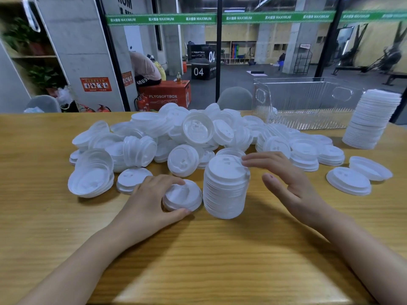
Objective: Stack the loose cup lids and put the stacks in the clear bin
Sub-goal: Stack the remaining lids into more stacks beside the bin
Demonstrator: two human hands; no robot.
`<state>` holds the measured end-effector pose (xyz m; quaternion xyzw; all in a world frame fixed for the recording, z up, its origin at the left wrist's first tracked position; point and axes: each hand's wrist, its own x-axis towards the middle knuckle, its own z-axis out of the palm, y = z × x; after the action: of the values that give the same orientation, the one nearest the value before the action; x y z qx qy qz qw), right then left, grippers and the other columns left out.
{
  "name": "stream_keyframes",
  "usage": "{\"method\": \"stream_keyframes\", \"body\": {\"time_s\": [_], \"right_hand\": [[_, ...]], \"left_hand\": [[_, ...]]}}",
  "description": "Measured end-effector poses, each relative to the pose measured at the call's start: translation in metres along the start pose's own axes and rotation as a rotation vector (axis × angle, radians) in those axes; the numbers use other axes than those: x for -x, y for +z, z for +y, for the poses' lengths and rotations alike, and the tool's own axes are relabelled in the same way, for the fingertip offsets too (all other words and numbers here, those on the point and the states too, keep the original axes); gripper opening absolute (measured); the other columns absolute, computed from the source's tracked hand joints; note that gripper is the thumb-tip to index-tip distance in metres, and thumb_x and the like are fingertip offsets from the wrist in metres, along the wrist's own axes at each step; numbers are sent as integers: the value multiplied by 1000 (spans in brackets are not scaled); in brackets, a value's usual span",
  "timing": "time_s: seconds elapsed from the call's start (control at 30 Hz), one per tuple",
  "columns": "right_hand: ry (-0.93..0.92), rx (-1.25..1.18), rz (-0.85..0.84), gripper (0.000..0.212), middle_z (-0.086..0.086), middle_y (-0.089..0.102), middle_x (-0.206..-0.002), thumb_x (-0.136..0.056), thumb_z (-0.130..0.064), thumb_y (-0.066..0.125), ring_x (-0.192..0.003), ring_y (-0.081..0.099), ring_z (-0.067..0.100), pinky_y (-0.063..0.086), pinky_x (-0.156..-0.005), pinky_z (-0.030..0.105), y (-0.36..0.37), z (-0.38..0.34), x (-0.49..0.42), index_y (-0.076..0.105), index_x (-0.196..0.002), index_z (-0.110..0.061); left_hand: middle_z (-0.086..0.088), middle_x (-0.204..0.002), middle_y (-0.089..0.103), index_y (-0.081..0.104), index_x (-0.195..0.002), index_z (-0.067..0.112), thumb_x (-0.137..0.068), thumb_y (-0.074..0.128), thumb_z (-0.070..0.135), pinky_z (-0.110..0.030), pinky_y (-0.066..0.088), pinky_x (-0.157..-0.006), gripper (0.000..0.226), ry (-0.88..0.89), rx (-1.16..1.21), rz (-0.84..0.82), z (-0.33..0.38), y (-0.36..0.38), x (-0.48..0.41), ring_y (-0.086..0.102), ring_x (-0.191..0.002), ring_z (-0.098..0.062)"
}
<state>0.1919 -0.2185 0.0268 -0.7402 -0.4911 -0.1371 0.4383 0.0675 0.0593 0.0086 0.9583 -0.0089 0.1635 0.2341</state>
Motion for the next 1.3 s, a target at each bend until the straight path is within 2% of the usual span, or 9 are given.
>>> {"method": "stream_keyframes", "body": {"time_s": [0.1,0.17,0.23,0.4,0.6,0.83,1.0,1.2,1.3], "right_hand": [[2,7,7,44,-12,61,-129,-101,-53,35,-128,50,17,35,-106,24,0,1,0,61,-124,-26],[0,3,23,45,-9,61,-129,-101,-54,35,-127,51,17,35,-105,23,0,1,0,61,-124,-25],[3,-5,41,46,-9,61,-128,-101,-54,35,-126,52,16,36,-104,23,0,1,0,61,-124,-25],[1,1,89,45,-10,59,-129,-101,-55,35,-124,52,13,36,-100,19,-1,2,0,59,-124,-26],[10,17,115,49,-7,61,-128,-101,-55,34,-120,52,10,36,-97,17,-3,4,0,61,-124,-21],[-20,28,73,44,-9,62,-127,-102,-52,36,-123,54,17,38,-101,26,-3,3,0,64,-121,-23],[-46,44,46,43,-12,64,-123,-102,-50,37,-120,55,15,38,-100,23,-4,1,-1,67,-117,-23],[-44,10,71,39,-11,62,-125,-100,-45,45,-117,57,14,41,-94,20,-4,2,0,60,-126,-21],[-24,-9,86,37,-9,61,-125,-97,-36,46,-114,57,13,41,-91,16,-4,2,0,56,-129,-20]], "left_hand": [[37,-112,53,54,-103,49,-61,56,76,-20,34,-96,50,-41,123,171,6,-4,-3,42,-113,10],[40,-112,52,58,-103,47,-61,58,74,-5,31,-87,49,-67,238,288,14,-10,-6,43,-111,13],[38,-111,54,59,-105,47,-62,58,73,1,31,-81,50,-71,337,332,26,-17,-10,45,-111,12],[34,-114,55,60,-108,49,-66,60,71,-13,34,-90,48,21,425,210,56,-17,-27,47,-114,8],[31,-121,54,61,-112,44,-68,63,68,-17,33,-96,50,118,367,96,74,1,-39,42,-124,1],[35,-123,50,60,-112,45,-68,64,67,-2,26,-95,49,169,327,119,70,4,-39,40,-124,6],[36,-124,50,61,-114,43,-67,63,68,-11,31,-95,53,144,352,103,66,8,-38,41,-124,4],[32,-132,47,59,-117,46,-72,61,66,-12,33,-98,50,164,379,94,59,2,-40,40,-128,6],[24,-127,55,61,-116,39,-76,64,62,-6,36,-93,46,135,416,195,44,-15,-50,47,-120,7]]}}
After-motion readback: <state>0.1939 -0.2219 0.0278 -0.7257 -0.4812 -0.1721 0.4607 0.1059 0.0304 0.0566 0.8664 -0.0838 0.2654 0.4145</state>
